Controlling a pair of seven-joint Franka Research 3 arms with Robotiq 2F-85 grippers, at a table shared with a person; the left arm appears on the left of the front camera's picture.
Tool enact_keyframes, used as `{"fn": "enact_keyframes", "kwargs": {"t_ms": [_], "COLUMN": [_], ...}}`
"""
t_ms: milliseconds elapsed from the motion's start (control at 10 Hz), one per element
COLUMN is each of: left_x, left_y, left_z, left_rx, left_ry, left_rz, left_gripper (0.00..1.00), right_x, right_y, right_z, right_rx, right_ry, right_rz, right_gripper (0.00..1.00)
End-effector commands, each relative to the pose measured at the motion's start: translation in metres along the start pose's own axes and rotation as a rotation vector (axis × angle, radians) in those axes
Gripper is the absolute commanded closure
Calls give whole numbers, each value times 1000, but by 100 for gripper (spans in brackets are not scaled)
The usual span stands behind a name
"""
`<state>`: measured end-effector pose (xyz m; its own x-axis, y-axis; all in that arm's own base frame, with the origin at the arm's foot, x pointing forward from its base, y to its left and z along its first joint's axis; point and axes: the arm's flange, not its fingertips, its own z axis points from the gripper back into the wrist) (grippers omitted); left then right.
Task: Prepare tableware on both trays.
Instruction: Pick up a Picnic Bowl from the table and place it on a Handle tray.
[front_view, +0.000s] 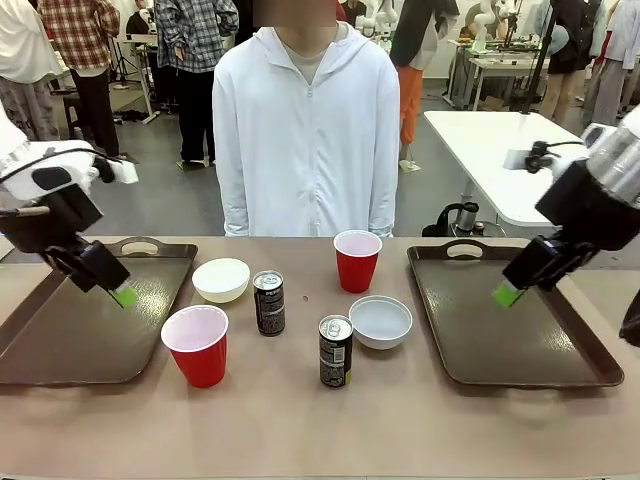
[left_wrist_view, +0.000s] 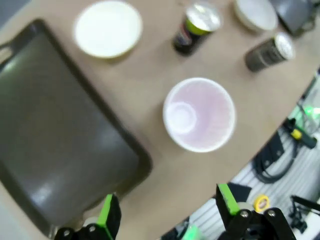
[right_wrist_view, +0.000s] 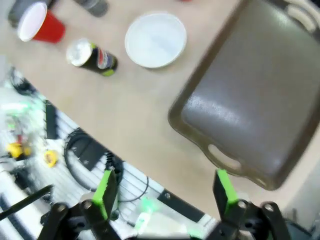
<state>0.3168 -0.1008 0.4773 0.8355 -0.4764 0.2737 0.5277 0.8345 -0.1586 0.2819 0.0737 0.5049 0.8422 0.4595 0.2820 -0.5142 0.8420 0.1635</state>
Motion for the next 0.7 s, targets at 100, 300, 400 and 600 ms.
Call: {"fn": "enact_keyframes", "kwargs": {"t_ms": [100,300,400,600], "left_x": [-55,-47,-27,-27], "left_y": [72,57,87,106], "left_z": [-2,4,24,33], "left_rx": [-61,39,-40,-227], "left_ry": [-141,-198,-105,-216], "left_rz": [179,52,185,226], "left_gripper": [0,0,0,0], "right_x": [-88,-20,-20,-27], "right_y": [-68,-63,-63,-105], "right_z": [-64,0,0,-2], "right_rx": [13,14,14,263], "right_ry": [23,11,11,12], "right_rz": [-118,-109,-109,-163], "right_gripper": [0,0,0,0]}}
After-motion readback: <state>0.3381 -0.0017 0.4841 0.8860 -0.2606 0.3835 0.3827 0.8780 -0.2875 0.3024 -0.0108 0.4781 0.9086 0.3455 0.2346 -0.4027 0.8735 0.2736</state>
